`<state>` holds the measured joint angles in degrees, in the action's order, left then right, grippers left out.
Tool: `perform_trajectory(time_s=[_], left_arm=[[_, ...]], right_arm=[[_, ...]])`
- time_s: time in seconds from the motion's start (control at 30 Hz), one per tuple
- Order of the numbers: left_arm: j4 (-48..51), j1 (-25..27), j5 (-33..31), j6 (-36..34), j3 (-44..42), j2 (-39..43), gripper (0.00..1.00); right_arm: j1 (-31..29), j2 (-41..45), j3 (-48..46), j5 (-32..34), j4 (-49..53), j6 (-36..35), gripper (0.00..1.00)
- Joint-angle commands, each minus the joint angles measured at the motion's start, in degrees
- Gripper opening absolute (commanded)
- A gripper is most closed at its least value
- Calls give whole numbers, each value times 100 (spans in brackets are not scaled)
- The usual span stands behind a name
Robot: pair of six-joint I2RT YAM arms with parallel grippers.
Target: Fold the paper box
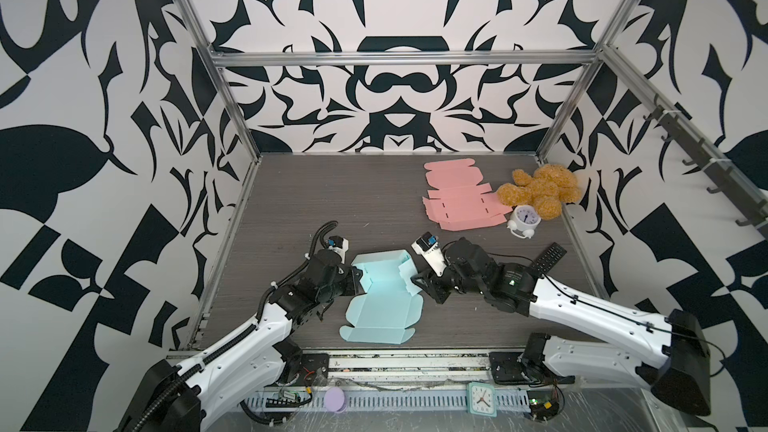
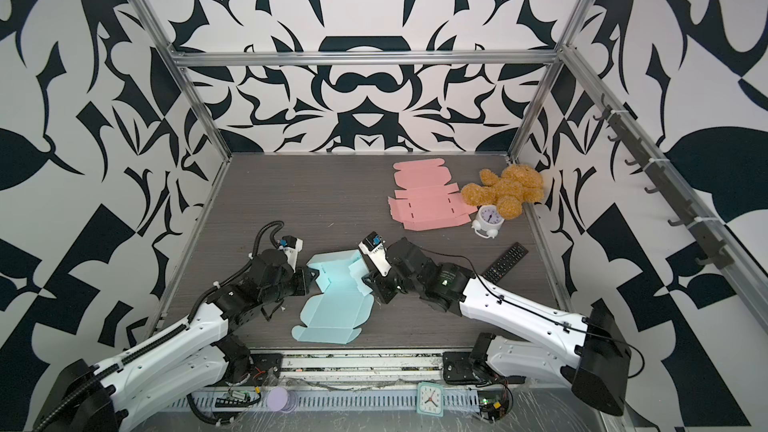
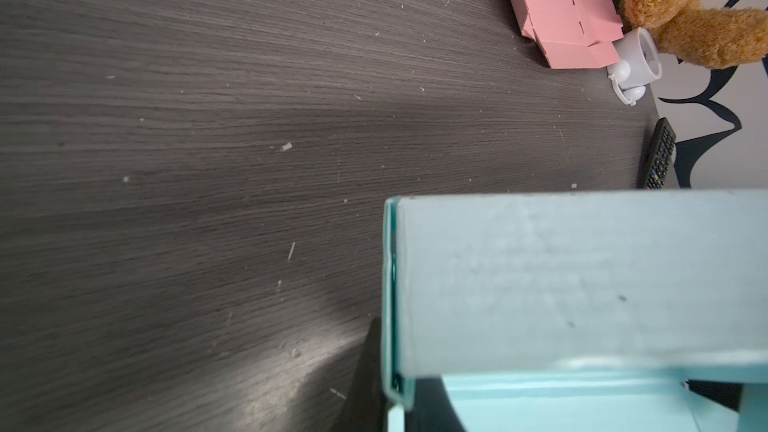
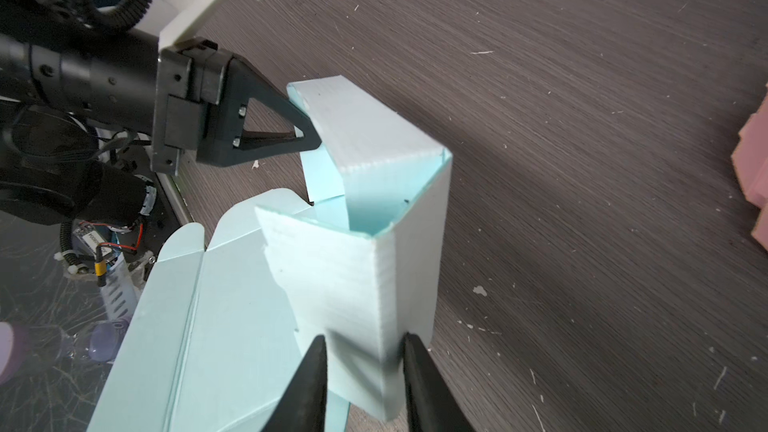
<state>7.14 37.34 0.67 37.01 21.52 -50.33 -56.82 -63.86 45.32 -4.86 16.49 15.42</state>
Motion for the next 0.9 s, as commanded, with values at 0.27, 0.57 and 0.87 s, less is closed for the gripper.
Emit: perform_trajectory(time_s=[0.27,0.57,0.87], left_arm=[[-41,-16,-151,-28,133,-117,0],[-142,-16,-225,34,127,-253,0],[-391,-16,-382,244,21,-297,0]], right_arm=[[-378,-489,552,1217,177,236,30],[-908,-1038,974,2169,428,319,28],[-1389,-1843,1638,3592,1271,703,28]])
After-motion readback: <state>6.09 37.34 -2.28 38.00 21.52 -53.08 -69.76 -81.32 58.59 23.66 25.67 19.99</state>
